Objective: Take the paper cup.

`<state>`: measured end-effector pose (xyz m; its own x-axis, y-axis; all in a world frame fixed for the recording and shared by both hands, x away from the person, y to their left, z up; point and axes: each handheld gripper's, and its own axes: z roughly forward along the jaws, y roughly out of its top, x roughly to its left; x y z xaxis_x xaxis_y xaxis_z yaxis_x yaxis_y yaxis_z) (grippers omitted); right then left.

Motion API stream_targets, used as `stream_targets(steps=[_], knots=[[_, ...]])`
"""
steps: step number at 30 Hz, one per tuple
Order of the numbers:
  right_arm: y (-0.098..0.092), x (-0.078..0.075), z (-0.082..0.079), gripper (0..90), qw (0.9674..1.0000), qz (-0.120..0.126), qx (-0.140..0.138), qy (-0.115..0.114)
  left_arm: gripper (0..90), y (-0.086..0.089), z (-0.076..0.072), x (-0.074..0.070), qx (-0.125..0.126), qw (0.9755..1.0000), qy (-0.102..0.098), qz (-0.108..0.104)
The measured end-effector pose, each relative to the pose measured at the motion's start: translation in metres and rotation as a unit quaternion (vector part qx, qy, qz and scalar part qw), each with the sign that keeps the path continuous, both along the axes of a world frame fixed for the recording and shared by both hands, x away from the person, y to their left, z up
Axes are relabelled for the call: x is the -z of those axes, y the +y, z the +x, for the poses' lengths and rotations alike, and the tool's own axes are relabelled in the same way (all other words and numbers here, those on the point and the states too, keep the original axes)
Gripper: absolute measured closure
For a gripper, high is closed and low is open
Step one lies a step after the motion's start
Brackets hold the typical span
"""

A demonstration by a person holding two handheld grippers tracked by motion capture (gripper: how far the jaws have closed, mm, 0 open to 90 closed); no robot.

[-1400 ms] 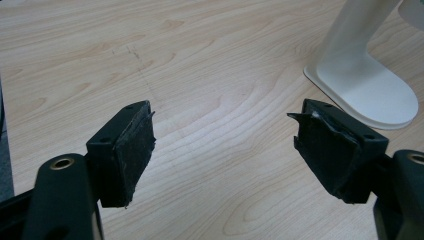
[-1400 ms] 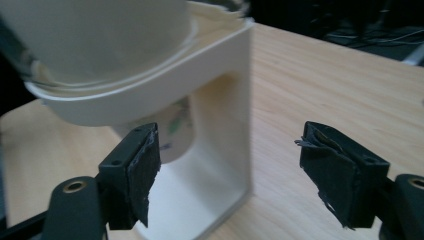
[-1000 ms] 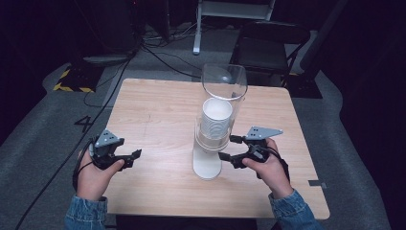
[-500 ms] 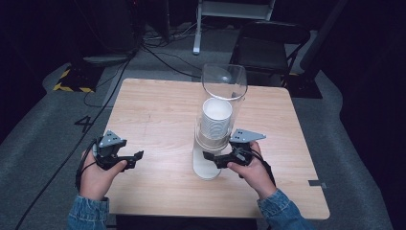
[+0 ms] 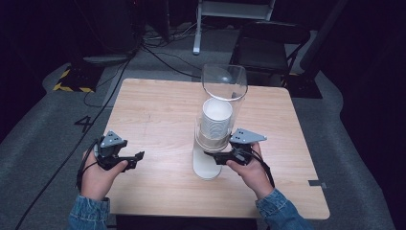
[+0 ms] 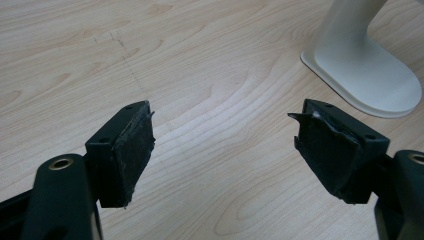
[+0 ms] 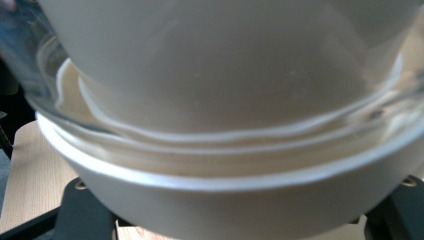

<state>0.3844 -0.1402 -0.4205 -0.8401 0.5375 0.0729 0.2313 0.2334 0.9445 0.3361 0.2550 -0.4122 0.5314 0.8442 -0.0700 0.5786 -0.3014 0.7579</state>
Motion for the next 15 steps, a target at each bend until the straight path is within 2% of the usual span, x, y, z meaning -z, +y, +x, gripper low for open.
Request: stream_targets(steps=[15], knots=[[0.0,0.0007,-0.0027,32.4,1.0,-0.004,0.005,0.002,23.1,-0.0003,0.0,0.0008,-0.001,1.0,0.0,-0.001]])
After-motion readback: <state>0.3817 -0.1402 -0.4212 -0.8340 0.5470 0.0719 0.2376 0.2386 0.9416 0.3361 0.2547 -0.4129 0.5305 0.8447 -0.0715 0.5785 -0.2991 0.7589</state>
